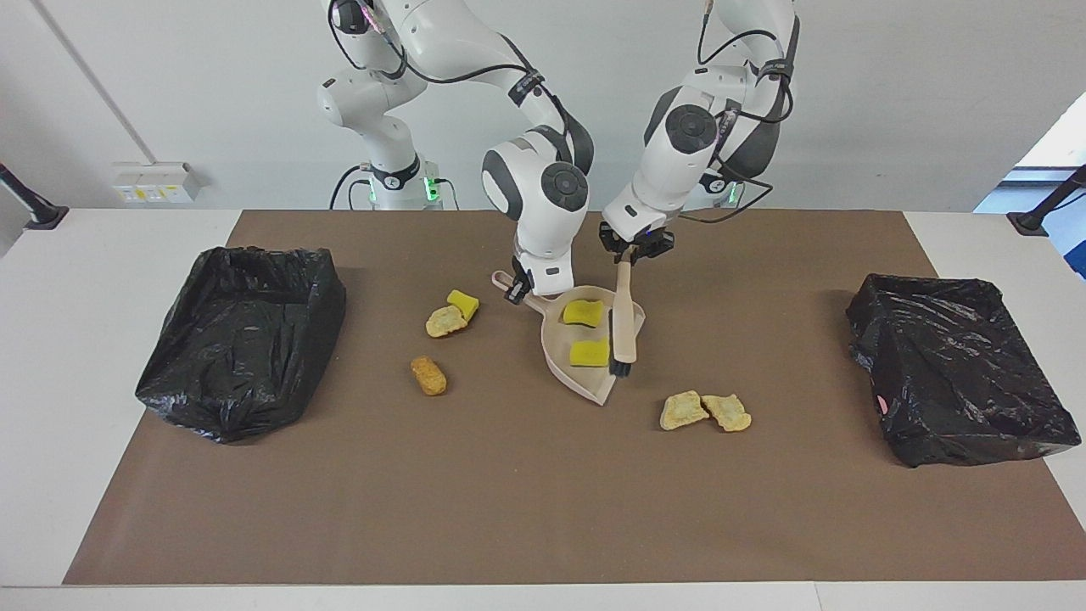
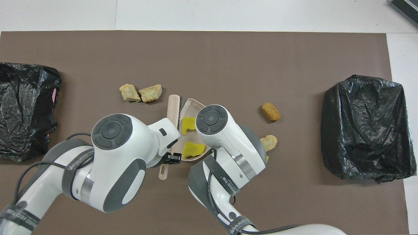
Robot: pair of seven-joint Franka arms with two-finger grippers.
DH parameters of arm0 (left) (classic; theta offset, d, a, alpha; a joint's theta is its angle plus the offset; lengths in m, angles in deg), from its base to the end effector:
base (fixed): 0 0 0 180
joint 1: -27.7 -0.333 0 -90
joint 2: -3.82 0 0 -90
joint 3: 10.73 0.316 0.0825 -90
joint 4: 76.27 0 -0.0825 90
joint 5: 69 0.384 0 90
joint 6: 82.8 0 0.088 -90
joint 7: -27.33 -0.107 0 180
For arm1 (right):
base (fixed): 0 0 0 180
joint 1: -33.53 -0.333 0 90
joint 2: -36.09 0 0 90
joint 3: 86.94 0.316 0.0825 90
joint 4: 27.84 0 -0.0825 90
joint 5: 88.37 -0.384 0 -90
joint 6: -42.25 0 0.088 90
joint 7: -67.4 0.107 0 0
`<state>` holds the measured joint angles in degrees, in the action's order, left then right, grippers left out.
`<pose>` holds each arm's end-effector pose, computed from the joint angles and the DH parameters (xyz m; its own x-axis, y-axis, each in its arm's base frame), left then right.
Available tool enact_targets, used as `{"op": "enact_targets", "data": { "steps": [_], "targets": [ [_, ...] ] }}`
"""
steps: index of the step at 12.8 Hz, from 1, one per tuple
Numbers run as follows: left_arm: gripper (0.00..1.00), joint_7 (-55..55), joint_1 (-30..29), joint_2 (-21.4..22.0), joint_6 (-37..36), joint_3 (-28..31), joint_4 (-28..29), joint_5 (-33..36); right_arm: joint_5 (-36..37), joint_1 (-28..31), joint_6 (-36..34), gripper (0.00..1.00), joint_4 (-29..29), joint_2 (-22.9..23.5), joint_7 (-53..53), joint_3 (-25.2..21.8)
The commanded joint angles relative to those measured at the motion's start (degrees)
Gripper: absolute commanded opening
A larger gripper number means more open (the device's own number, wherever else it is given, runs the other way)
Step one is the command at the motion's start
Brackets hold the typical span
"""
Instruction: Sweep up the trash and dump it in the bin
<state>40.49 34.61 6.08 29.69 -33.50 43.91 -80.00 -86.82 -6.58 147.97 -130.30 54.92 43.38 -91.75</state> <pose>0.4504 -0.2725 0.4295 0.9683 -0.2101 -0.1350 -0.1936 -0.9730 0.1259 0.4949 0.3517 0.3506 0.4749 0.8392 -0.2648 0.8599 -0.5065 -0.0631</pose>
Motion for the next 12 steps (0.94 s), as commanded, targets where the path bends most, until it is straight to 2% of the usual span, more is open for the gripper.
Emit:
{"op": "enact_targets", "data": {
  "steps": [1,4,6,8,10,12],
  "targets": [
    [0.0,-9.69,-0.32,-1.38,-1.48,5.69,-2.41,4.57,0.65,0.29,-0.26,0.0,-0.72,-0.9,1.96,0.33],
    [0.0,-17.72,-0.32,-4.89,-1.92,13.69,-6.35,10.37,0.56,0.47,0.18,0.0,-0.64,-0.72,2.05,0.33],
    [0.0,-20.61,-0.67,-10.23,-2.44,16.6,-12.31,14.16,0.47,0.56,0.18,0.0,-0.46,-0.64,2.05,0.33],
    [0.0,-27.02,-1.54,-16.21,-2.36,19.42,-18.2,14.43,0.47,0.56,0.18,0.0,-0.46,-0.64,2.05,0.33],
    [0.0,-28.1,-2.85,-20.96,-1.75,20.13,-22.08,18.36,0.47,0.56,0.09,0.0,-0.46,-0.64,2.05,0.24],
    [0.0,-32.13,-4.53,-22.74,-1.39,20.13,-24.02,20.14,0.47,0.56,0.18,0.0,-0.46,-0.64,1.96,0.33]
  ]
}}
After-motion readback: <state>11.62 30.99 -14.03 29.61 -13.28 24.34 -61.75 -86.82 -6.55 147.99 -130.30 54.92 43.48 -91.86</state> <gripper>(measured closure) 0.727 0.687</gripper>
